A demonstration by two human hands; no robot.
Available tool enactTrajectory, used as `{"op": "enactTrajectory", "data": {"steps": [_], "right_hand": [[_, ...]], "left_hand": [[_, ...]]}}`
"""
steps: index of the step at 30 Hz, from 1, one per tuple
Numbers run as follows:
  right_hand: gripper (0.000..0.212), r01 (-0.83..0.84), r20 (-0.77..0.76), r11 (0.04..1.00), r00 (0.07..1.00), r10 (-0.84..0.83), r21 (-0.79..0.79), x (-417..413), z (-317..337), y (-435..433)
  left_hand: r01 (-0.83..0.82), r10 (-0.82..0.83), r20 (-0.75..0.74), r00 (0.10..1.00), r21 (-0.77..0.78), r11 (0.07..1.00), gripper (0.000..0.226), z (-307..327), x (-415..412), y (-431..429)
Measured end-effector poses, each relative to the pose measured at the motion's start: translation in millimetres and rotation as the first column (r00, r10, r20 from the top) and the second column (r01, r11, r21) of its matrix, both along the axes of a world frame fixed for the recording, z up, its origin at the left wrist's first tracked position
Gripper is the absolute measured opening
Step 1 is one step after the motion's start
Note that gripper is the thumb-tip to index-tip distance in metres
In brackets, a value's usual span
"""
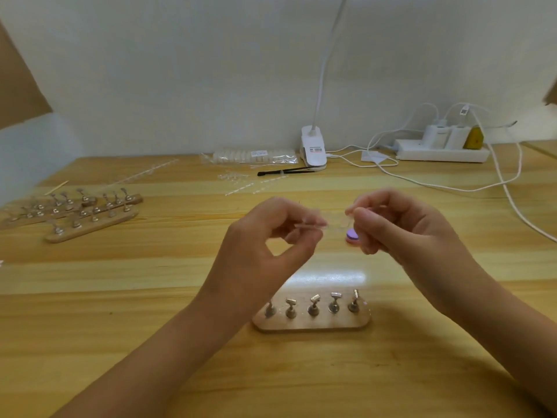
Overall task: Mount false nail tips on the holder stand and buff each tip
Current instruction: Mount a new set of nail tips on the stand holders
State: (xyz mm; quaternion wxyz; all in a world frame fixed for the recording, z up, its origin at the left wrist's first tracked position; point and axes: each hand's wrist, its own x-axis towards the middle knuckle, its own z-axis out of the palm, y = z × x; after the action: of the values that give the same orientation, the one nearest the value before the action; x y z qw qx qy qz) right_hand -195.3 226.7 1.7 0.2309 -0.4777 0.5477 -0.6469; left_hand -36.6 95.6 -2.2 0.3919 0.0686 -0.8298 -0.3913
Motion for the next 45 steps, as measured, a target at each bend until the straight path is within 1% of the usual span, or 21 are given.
{"op": "enactTrajectory", "data": {"steps": [1, 2, 3, 5, 9, 11, 12, 14, 16, 18, 19, 21, 23, 27, 30, 32, 34, 37, 40, 42, 45], "right_hand": [[0.015, 0.025, -0.078, 0.999, 0.997, -0.028, -0.045, 1.9, -0.4, 0.3], [0.013, 0.042, -0.147, 0.997, 0.988, -0.051, -0.067, 3.8, -1.6, 0.6], [0.012, 0.054, -0.200, 0.996, 0.977, -0.067, -0.070, 5.6, -3.2, 0.7], [0.011, 0.069, -0.244, 0.996, 0.966, -0.082, -0.062, 7.2, -5.9, 1.5], [0.012, 0.056, -0.187, 0.997, 0.980, -0.065, -0.052, 6.3, -5.6, 3.5], [0.008, 0.058, -0.167, 0.997, 0.984, -0.065, -0.050, 4.0, -2.1, 1.6], [0.007, 0.071, -0.185, 0.997, 0.980, -0.077, -0.038, 2.1, 0.3, -0.6], [0.009, 0.104, -0.305, 0.994, 0.948, -0.089, 0.036, -2.3, 8.2, -7.4], [0.010, 0.085, -0.414, 0.984, 0.910, -0.013, 0.157, -4.4, 18.4, -15.2], [0.010, 0.064, -0.442, 0.963, 0.895, 0.060, 0.261, -5.2, 26.8, -22.0], [0.009, 0.082, -0.465, 0.956, 0.883, 0.062, 0.283, -5.1, 30.1, -24.9], [0.008, 0.125, -0.512, 0.952, 0.858, 0.037, 0.279, -4.4, 33.9, -29.6], [0.008, 0.144, -0.524, 0.959, 0.852, 0.007, 0.246, -3.2, 32.5, -32.6], [0.012, 0.160, -0.489, 0.973, 0.870, -0.060, 0.165, -3.9, 17.0, -34.4], [0.009, 0.140, -0.462, 0.973, 0.886, -0.040, 0.184, -5.9, 7.9, -31.2], [0.009, 0.120, -0.437, 0.978, 0.899, -0.034, 0.169, -7.8, 5.5, -27.2], [0.015, 0.107, -0.438, 0.985, 0.898, -0.036, 0.137, -8.3, 5.3, -23.7], [0.020, 0.097, -0.503, 0.991, 0.863, -0.037, 0.093, -7.1, 7.2, -20.2], [0.019, 0.115, -0.524, 0.992, 0.849, -0.066, 0.061, -5.8, 7.5, -19.5], [0.018, 0.139, -0.521, 0.989, 0.848, -0.096, 0.045, -4.9, 5.9, -20.2], [0.017, 0.132, -0.479, 0.990, 0.873, -0.094, 0.046, -2.5, 4.7, -20.8]], "left_hand": [[0.046, -0.060, 0.054, 0.997, 0.239, 0.970, 0.008, 0.8, -0.4, -0.6], [0.070, -0.112, 0.081, 0.990, 0.408, 0.910, 0.006, 1.4, -0.9, -1.7], [0.074, -0.138, 0.090, 0.986, 0.504, 0.860, 0.008, 1.0, -1.6, -3.2], [0.082, -0.155, 0.063, 0.986, 0.626, 0.775, 0.010, 0.7, -2.6, -5.8], [0.145, -0.182, -0.043, 0.982, 0.785, 0.602, 0.005, 4.4, -3.6, -11.0], [0.212, -0.253, -0.094, 0.963, 0.842, 0.496, 0.007, 9.1, -2.2, -14.6], [0.247, -0.308, -0.110, 0.945, 0.857, 0.452, 0.011, 10.4, -1.2, -16.2], [0.293, -0.418, -0.108, 0.902, 0.864, 0.410, 0.014, 12.5, 1.1, -17.4], [0.316, -0.482, -0.094, 0.871, 0.859, 0.403, 0.017, 11.8, 2.5, -17.9], [0.323, -0.488, -0.088, 0.868, 0.848, 0.420, 0.022, 12.1, 3.5, -18.6], [0.326, -0.484, -0.090, 0.870, 0.842, 0.430, 0.023, 13.0, 4.2, -18.9], [0.335, -0.472, -0.102, 0.876, 0.833, 0.441, 0.025, 15.4, 5.5, -20.4], [0.340, -0.454, -0.120, 0.883, 0.830, 0.442, 0.025, 16.0, 5.7, -22.0], [0.328, -0.429, -0.125, 0.895, 0.836, 0.440, 0.022, 13.8, 4.1, -22.7], [0.281, -0.416, -0.078, 0.906, 0.846, 0.453, 0.013, 9.9, 1.8, -20.7], [0.279, -0.423, -0.071, 0.903, 0.845, 0.455, 0.017, 7.1, 0.9, -19.8], [0.287, -0.429, -0.076, 0.900, 0.845, 0.452, 0.019, 6.4, 0.6, -20.0], [0.301, -0.426, -0.120, 0.897, 0.871, 0.388, 0.021, 7.4, 0.5, -22.1], [0.321, -0.438, -0.185, 0.880, 0.911, 0.258, 0.007, 8.8, 1.6, -24.0], [0.339, -0.435, -0.231, 0.871, 0.921, 0.191, 0.006, 9.3, 2.2, -24.5], [0.351, -0.417, -0.269, 0.868, 0.927, 0.132, 0.004, 9.6, 2.6, -23.7]]}}
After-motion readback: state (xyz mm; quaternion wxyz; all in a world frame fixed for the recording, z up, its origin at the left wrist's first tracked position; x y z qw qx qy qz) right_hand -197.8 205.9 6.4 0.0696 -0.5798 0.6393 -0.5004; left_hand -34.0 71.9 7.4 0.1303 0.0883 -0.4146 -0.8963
